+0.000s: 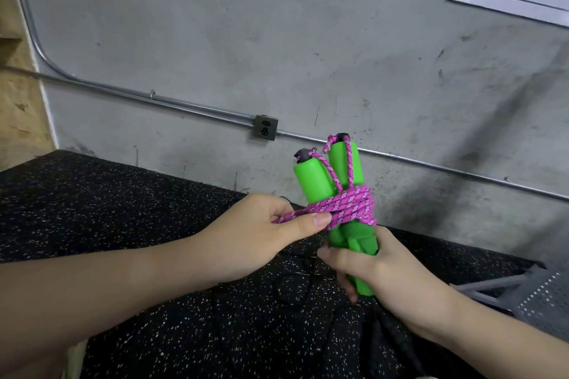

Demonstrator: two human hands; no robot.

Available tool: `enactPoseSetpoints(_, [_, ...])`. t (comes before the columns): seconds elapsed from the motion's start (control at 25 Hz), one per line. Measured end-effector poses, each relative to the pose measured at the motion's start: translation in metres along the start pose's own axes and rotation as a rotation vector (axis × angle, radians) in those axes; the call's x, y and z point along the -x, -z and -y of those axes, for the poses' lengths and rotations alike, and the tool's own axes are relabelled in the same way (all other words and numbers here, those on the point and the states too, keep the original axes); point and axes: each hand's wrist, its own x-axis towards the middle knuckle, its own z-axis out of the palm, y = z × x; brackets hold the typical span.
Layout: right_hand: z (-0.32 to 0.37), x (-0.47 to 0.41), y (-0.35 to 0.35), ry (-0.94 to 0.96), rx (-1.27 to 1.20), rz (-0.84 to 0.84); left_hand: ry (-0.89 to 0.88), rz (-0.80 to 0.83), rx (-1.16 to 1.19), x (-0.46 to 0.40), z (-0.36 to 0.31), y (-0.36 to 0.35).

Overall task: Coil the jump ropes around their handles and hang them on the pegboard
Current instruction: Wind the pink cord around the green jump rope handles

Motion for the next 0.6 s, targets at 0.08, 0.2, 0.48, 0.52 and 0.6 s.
enactPoseSetpoints(0.08, [-0.001, -0.001, -0.001, 0.011, 0.037, -0.025, -0.039, 0.024, 0.044, 0.002, -0.001, -0.001])
enactPoseSetpoints(0.2, [-0.005, -0.002, -0.003, 0.029, 0.114, -0.031, -0.080, 0.073, 0.072, 0.004, 0.000, -0.007])
enactPoseSetpoints(0.48, [-0.009, 0.000, -0.011, 0.148, 0.462, -0.075, -0.076, 0.044, 0.080, 0.006, 0.003, -0.017])
enactPoseSetpoints(0.52, [-0.008, 0.002, -0.009, 0.164, 0.471, -0.068, -0.077, 0.048, 0.092, 0.006, 0.002, -0.016])
enactPoseSetpoints(0.6, [-0.008, 0.005, -0.006, 0.190, 0.393, -0.009, -0.104, 0.050, 0.092, 0.004, 0.001, -0.013])
